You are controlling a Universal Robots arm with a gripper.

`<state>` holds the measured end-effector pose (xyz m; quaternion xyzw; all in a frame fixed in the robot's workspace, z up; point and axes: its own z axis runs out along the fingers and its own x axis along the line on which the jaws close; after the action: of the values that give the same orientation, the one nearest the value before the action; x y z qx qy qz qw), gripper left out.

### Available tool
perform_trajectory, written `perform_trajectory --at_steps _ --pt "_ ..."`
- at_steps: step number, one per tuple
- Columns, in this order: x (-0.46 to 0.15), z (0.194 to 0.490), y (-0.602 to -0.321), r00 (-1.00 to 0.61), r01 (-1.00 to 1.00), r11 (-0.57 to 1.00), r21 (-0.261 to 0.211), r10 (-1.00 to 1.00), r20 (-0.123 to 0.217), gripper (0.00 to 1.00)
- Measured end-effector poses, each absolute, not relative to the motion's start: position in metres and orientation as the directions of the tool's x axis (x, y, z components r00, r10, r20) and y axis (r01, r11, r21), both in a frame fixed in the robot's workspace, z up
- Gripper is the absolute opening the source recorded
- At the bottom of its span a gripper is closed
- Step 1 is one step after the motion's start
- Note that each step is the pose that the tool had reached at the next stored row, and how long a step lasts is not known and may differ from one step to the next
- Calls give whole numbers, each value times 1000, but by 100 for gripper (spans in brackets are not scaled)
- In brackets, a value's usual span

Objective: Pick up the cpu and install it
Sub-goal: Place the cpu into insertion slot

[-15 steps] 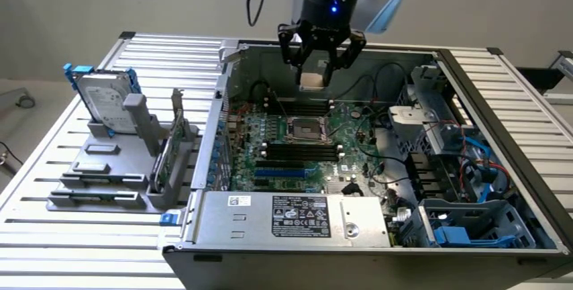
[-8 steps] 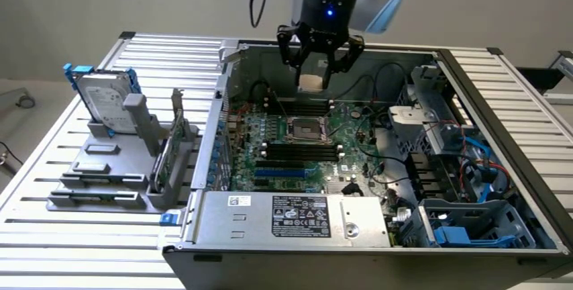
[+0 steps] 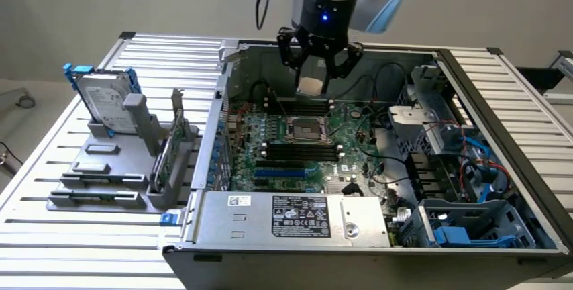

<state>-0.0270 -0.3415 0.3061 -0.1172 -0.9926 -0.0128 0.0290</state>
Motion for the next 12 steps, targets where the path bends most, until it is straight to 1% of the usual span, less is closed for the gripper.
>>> perform_trajectory --at_steps 9,12 --pt "-27 294 -341 -920 390 921 19 388 61 55" --pt "-27 293 -341 -901 430 903 15 428 68 55"
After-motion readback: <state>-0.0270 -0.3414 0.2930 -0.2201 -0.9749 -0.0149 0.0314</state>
